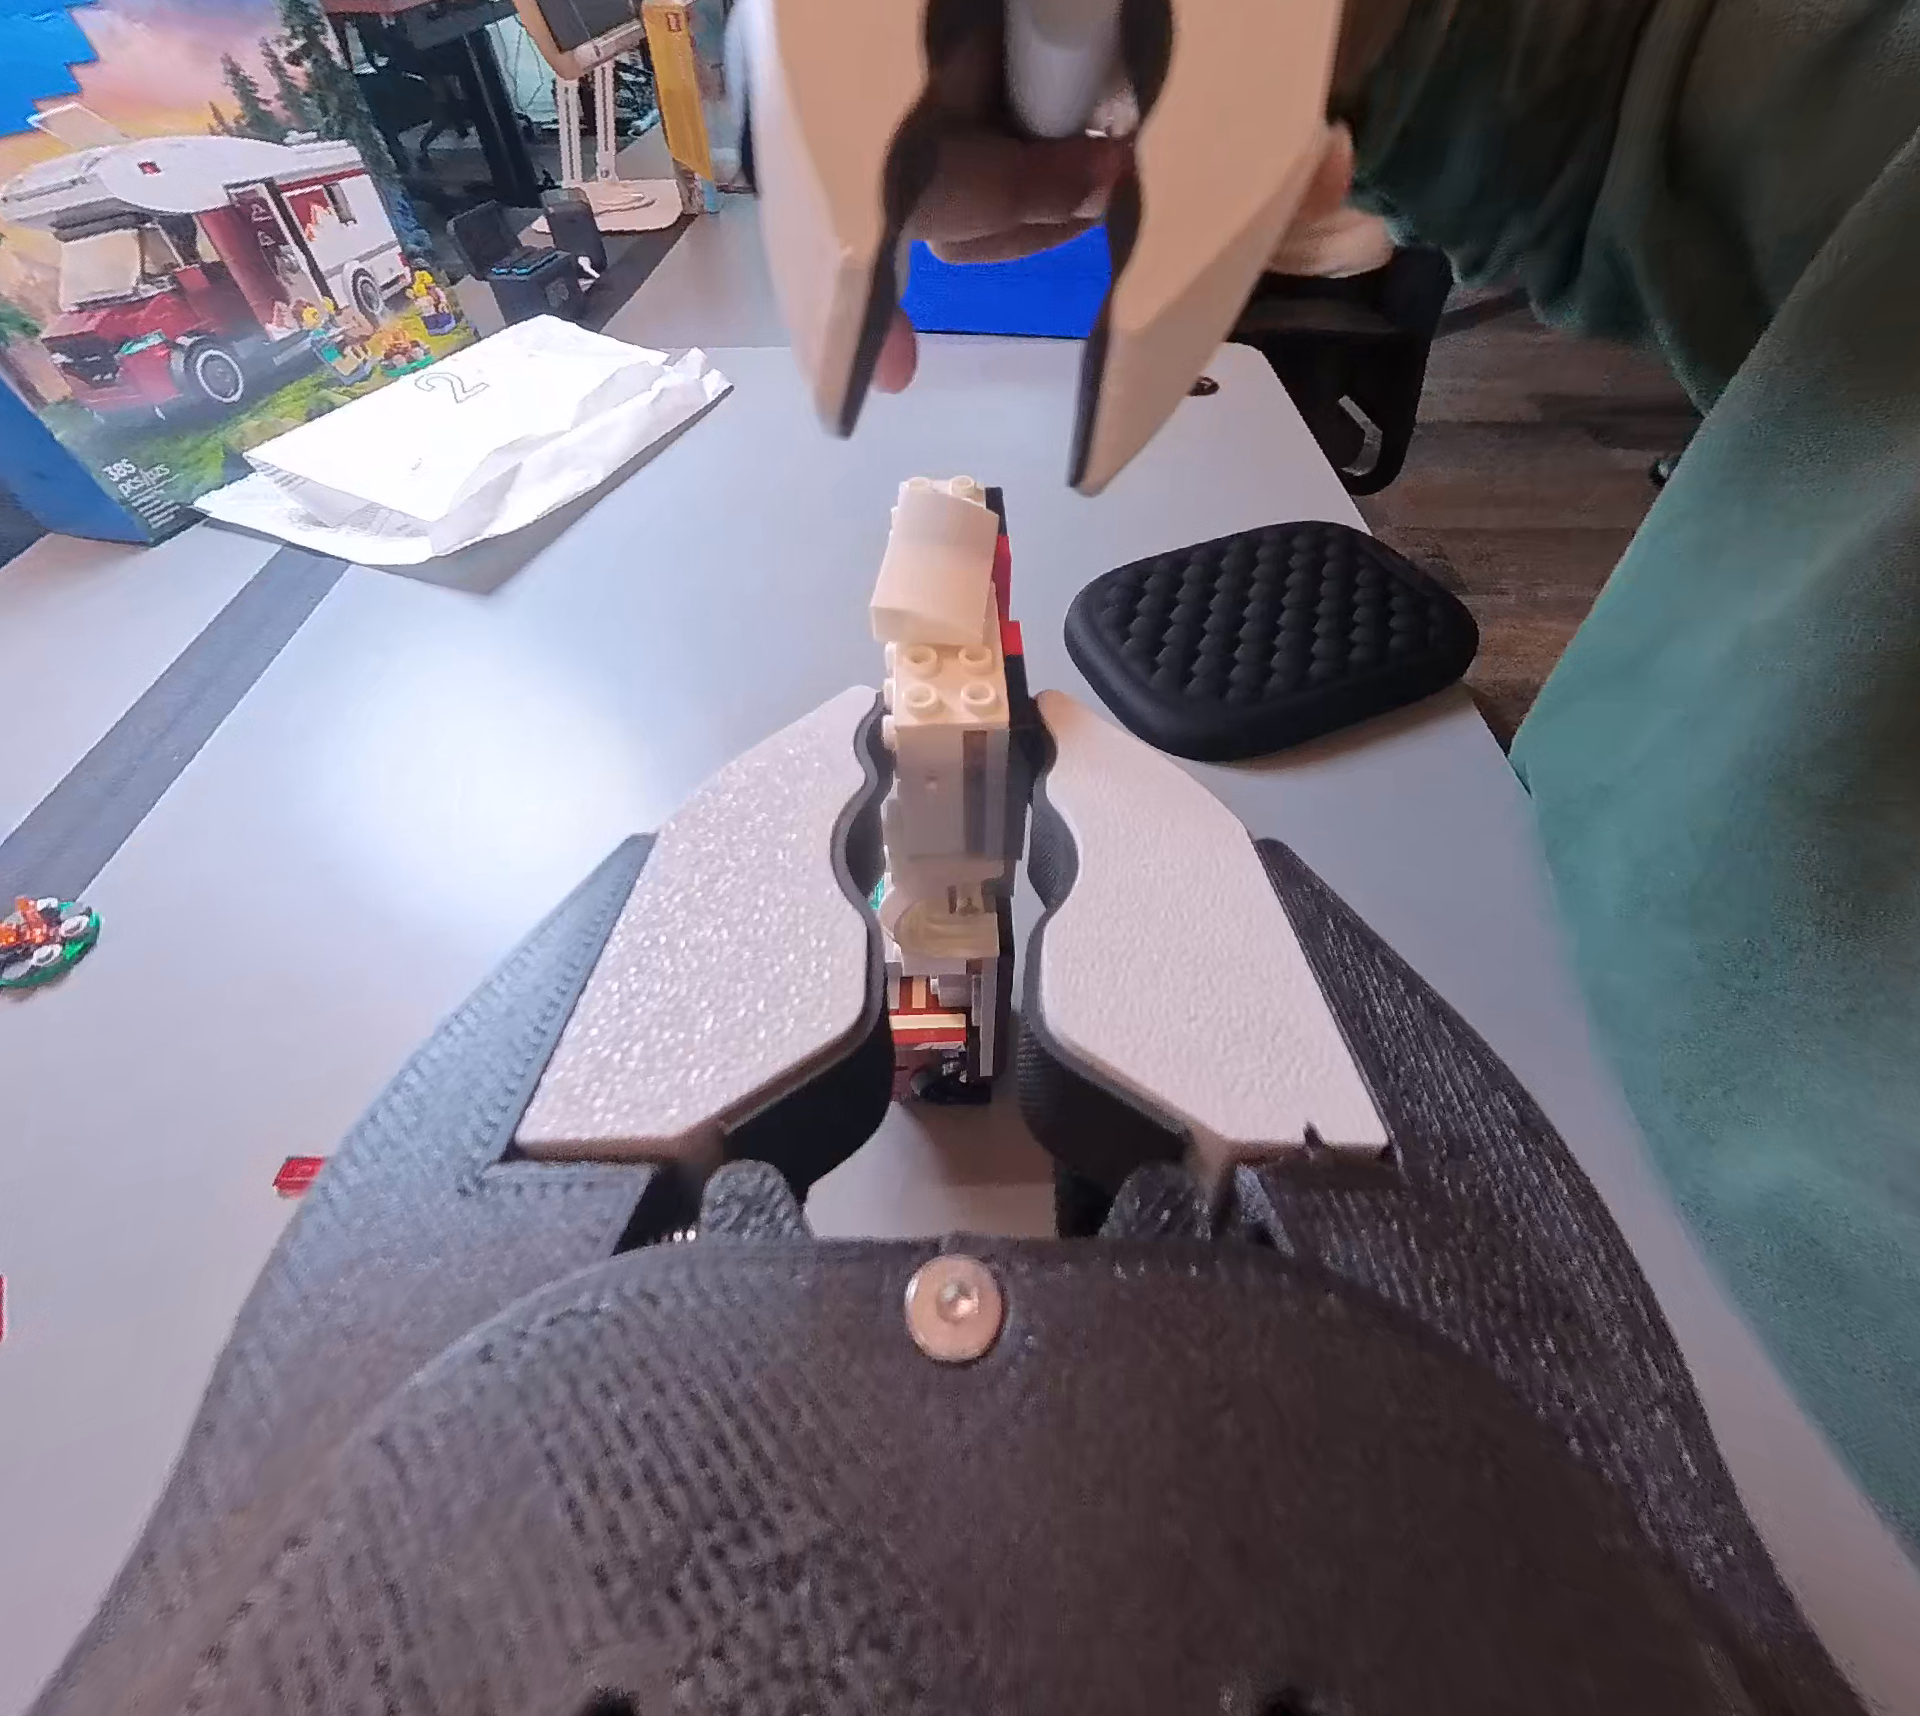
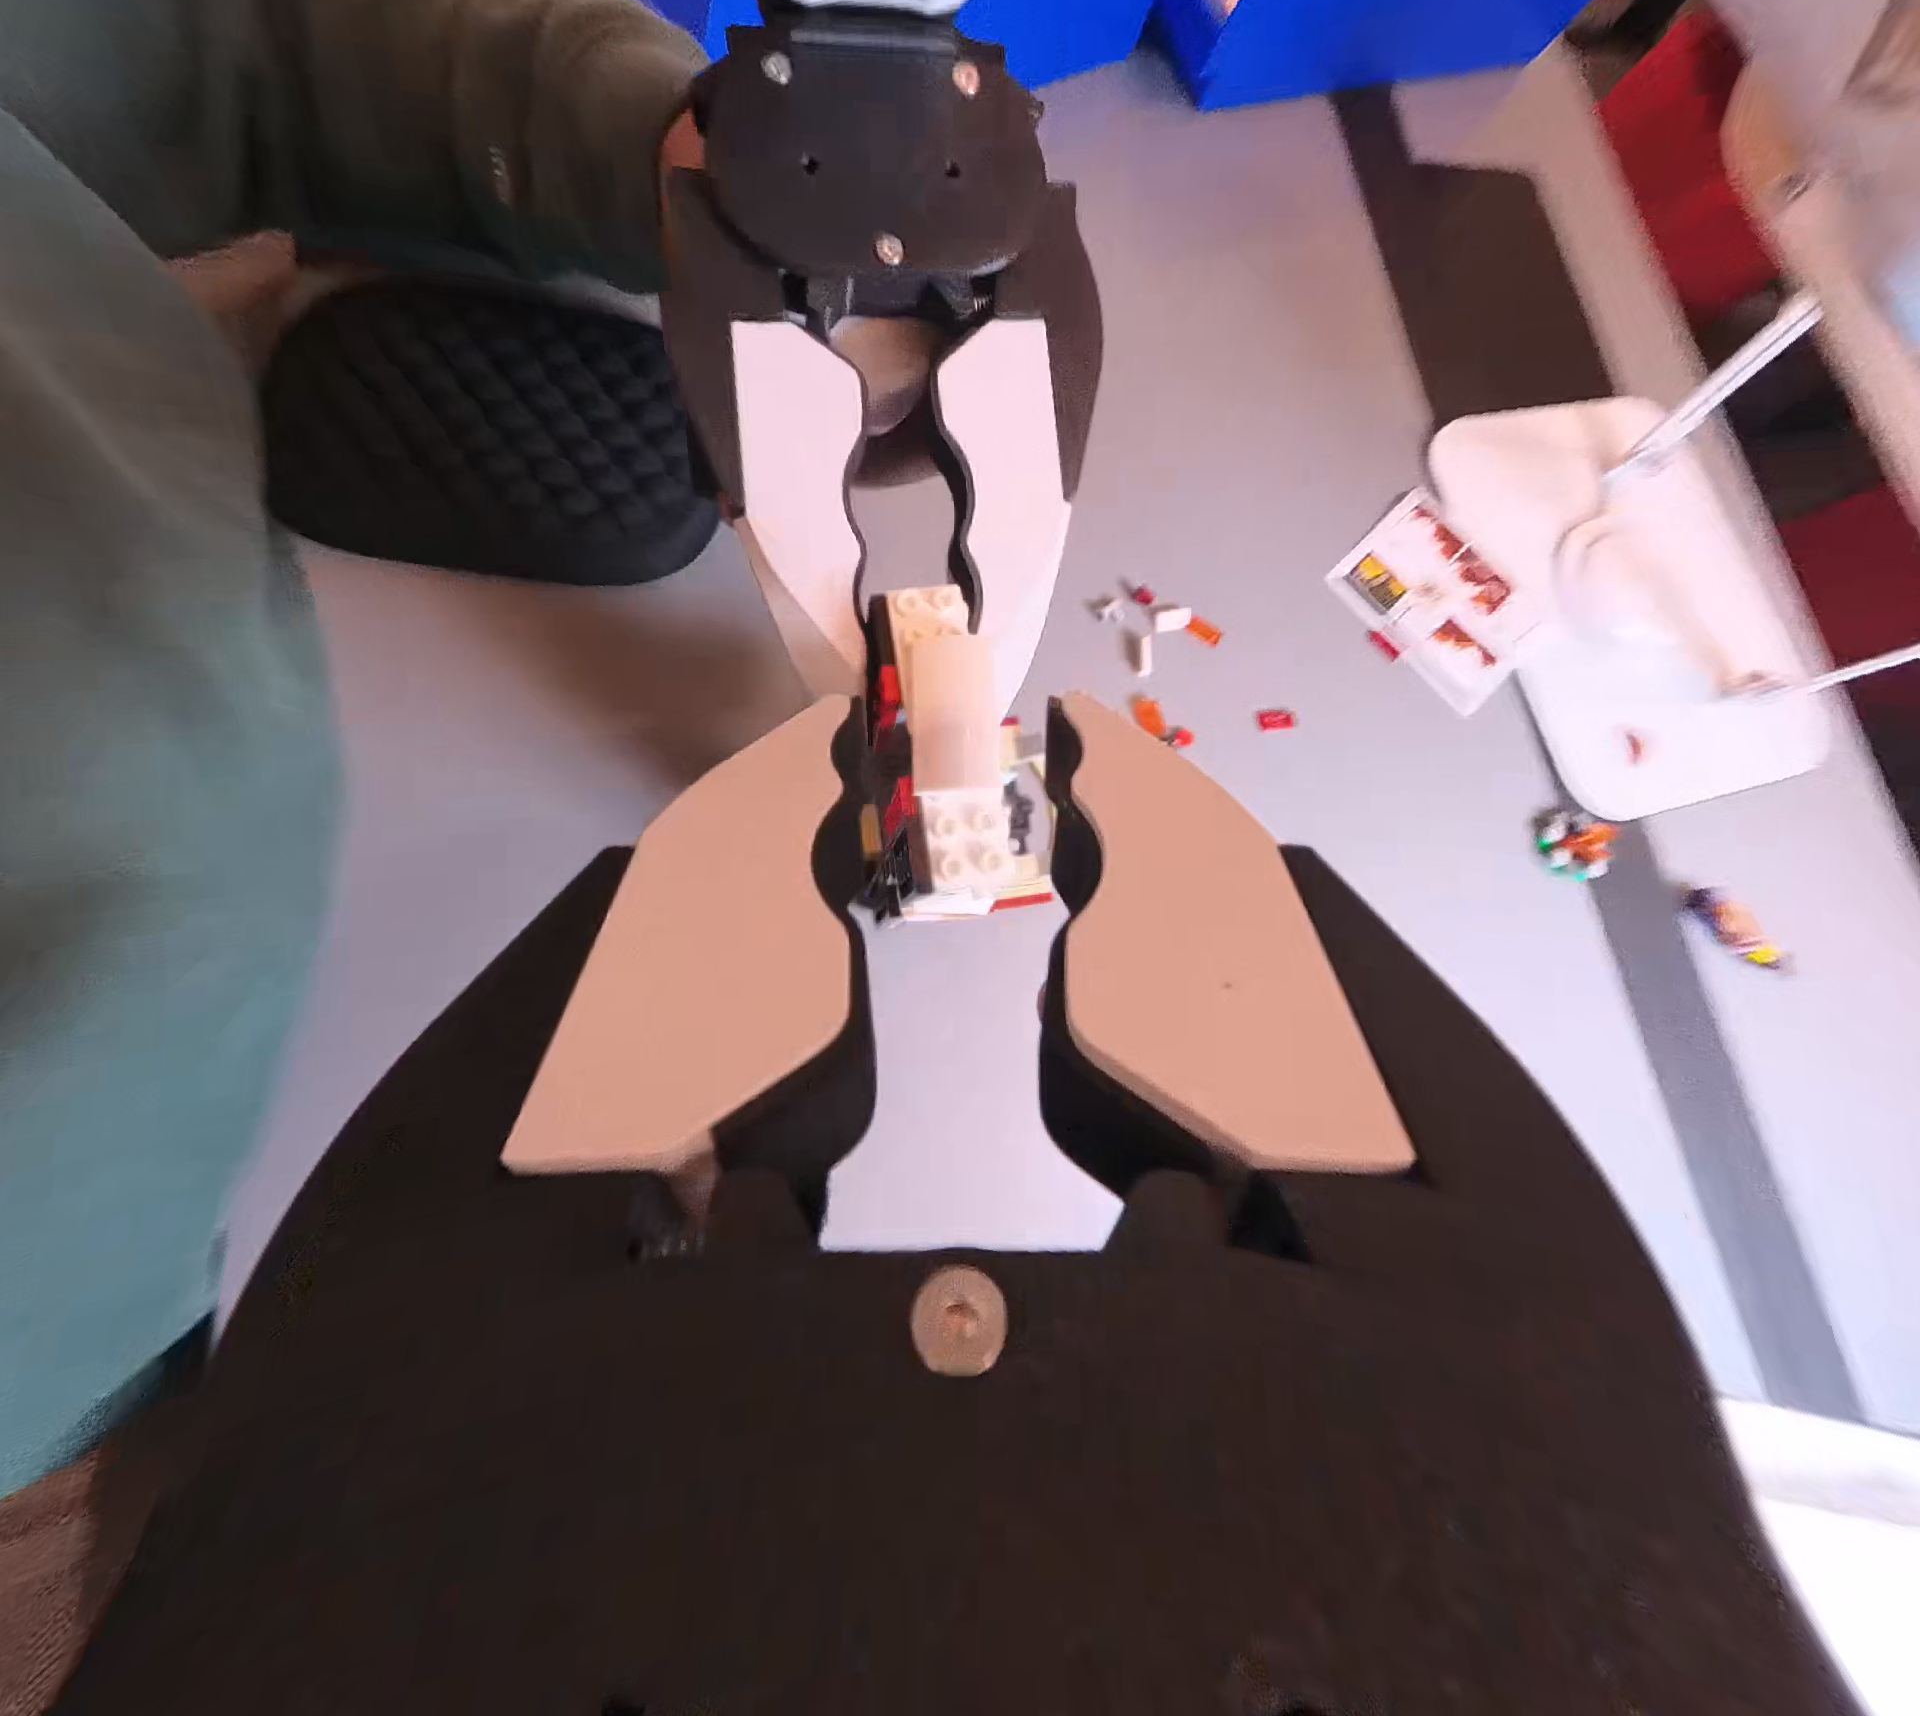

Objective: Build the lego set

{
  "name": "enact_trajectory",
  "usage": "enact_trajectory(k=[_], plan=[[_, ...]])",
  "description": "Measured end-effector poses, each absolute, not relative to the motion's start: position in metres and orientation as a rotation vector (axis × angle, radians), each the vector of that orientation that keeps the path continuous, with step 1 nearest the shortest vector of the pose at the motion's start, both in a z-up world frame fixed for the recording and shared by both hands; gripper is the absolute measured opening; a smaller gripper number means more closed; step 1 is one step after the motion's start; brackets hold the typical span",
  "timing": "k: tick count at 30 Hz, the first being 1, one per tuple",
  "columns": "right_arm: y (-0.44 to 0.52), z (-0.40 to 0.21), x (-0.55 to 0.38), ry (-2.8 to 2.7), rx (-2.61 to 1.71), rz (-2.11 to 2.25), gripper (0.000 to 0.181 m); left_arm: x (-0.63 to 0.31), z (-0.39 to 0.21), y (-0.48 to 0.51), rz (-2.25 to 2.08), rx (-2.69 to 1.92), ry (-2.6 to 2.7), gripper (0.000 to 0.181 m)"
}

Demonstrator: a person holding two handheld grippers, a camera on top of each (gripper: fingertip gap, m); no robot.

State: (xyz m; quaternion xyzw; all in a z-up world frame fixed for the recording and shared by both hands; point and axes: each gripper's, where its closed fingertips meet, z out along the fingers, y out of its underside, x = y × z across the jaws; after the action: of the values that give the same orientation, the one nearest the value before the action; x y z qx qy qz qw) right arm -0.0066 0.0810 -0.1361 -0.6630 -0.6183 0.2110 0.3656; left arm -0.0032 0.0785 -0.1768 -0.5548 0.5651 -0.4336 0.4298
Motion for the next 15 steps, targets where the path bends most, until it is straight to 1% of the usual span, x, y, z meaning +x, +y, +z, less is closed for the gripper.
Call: enact_trajectory(k=[2,6,15], plan=[[0.084,-0.141,-0.007,-1.624,-1.795,0.589,0.031,-0.003,-0.177,0.078,-1.081,-1.376,1.427,0.023],[0.087,-0.146,-0.010,-1.688,-1.888,0.638,0.022,-0.004,-0.177,0.080,-1.104,-1.371,1.432,0.023],[0.085,-0.151,-0.015,-1.846,-1.878,0.579,0.015,-0.007,-0.177,0.078,-1.124,-1.350,1.455,0.023]])
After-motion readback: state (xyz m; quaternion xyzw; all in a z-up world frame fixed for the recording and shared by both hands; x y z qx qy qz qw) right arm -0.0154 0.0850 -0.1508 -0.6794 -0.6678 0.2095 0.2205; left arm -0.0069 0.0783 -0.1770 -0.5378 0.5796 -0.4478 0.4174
